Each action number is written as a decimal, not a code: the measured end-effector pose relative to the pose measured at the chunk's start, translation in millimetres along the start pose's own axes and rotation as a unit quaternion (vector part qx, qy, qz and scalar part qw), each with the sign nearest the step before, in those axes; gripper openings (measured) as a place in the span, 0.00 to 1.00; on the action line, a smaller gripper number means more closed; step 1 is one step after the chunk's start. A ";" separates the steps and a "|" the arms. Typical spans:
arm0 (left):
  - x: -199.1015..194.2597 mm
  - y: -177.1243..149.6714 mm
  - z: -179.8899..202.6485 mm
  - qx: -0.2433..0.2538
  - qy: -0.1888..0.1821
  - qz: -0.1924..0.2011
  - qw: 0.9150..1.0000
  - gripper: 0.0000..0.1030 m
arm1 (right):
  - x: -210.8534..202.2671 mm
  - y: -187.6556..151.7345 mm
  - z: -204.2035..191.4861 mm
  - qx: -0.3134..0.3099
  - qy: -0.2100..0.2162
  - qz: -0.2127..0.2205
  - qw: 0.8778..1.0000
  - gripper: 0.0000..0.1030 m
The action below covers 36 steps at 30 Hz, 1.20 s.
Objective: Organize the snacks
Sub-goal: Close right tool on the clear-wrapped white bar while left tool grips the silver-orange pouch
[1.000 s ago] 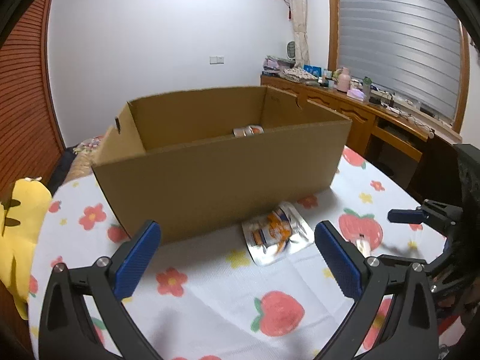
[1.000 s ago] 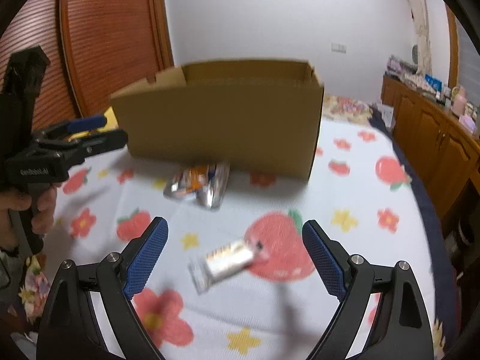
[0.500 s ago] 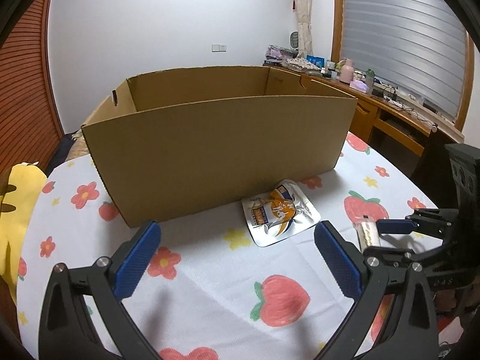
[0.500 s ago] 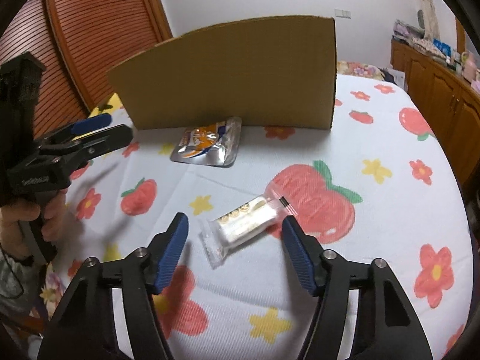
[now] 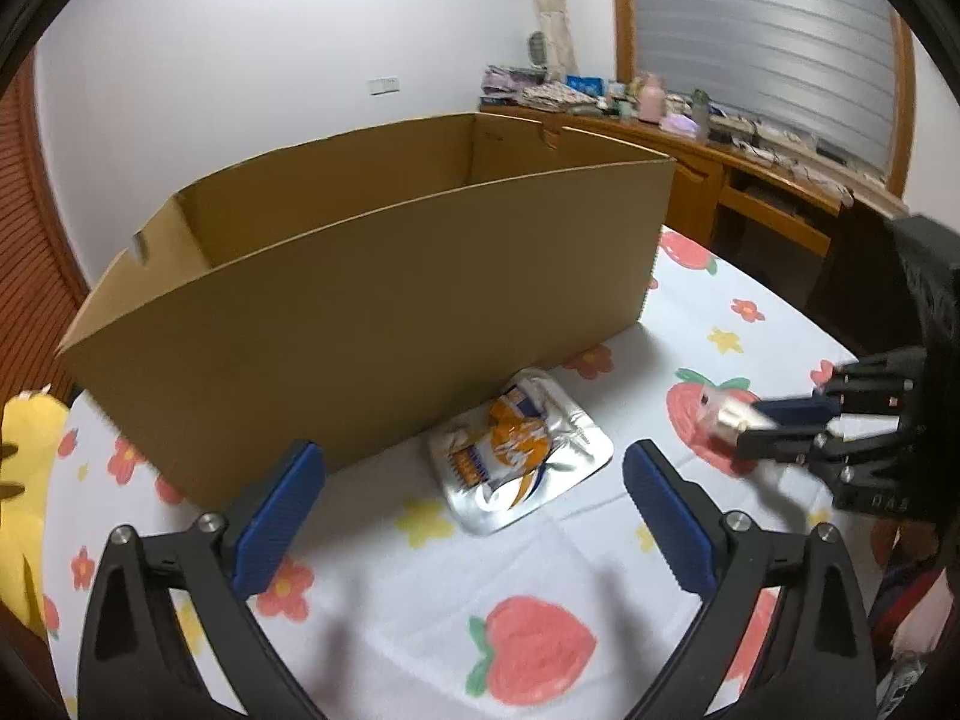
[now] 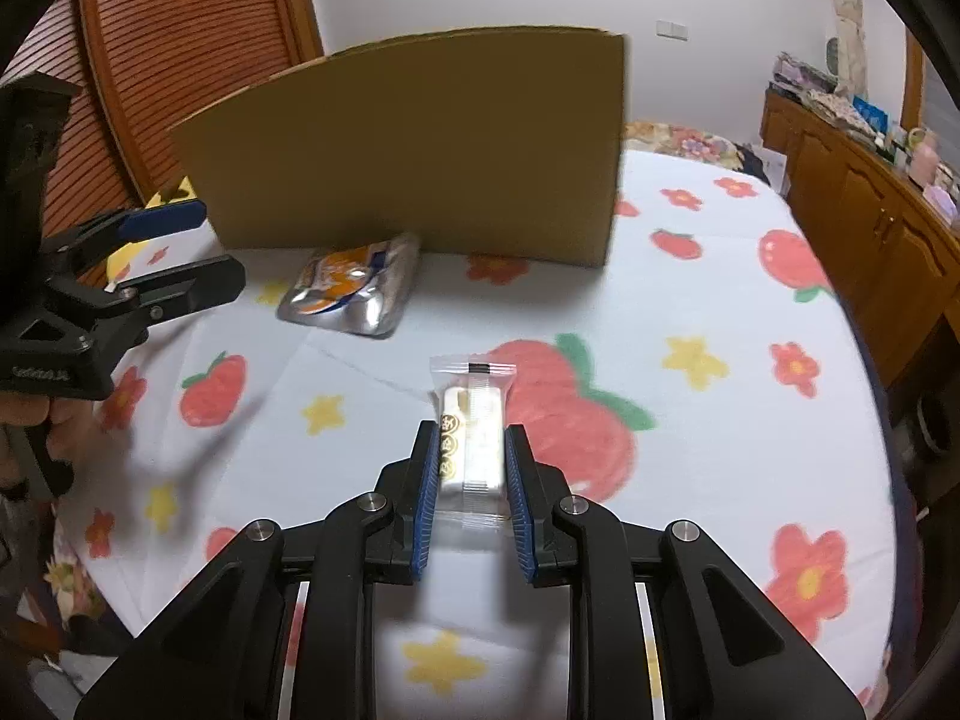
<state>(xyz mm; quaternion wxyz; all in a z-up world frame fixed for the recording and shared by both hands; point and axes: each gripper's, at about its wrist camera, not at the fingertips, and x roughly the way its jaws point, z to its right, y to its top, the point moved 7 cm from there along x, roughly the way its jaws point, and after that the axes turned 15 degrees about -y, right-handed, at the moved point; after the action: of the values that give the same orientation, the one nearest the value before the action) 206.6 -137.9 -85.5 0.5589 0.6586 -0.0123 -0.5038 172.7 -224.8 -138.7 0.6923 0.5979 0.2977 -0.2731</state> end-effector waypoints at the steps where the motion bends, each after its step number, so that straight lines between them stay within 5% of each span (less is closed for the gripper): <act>1: 2.2 1.7 1.3 0.005 -0.003 -0.003 1.000 0.91 | -0.9 0.9 6.3 0.001 -0.001 0.002 1.000 0.19; 7: 25.0 10.2 11.1 0.033 -0.019 -0.033 0.999 0.80 | 0.7 2.8 25.9 0.002 -0.003 0.005 1.000 0.19; 21: 45.5 12.2 9.5 0.048 -0.015 -0.074 0.996 0.83 | 7.8 -1.6 21.9 -0.022 -0.007 0.007 1.000 0.20; 26: 49.2 6.7 6.9 0.038 -0.025 -0.087 0.995 0.73 | 9.1 -1.7 22.7 -0.016 0.000 0.006 1.000 0.20; 36: 49.0 -3.8 0.1 0.021 -0.050 -0.110 0.992 0.71 | 11.9 -0.8 22.5 -0.016 0.000 0.006 1.000 0.21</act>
<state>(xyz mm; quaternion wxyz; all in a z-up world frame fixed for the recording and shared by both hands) 228.6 -164.9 -120.3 0.4845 0.6416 0.0212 -0.5943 182.0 -247.5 -145.6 0.7036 0.5885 0.2983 -0.2637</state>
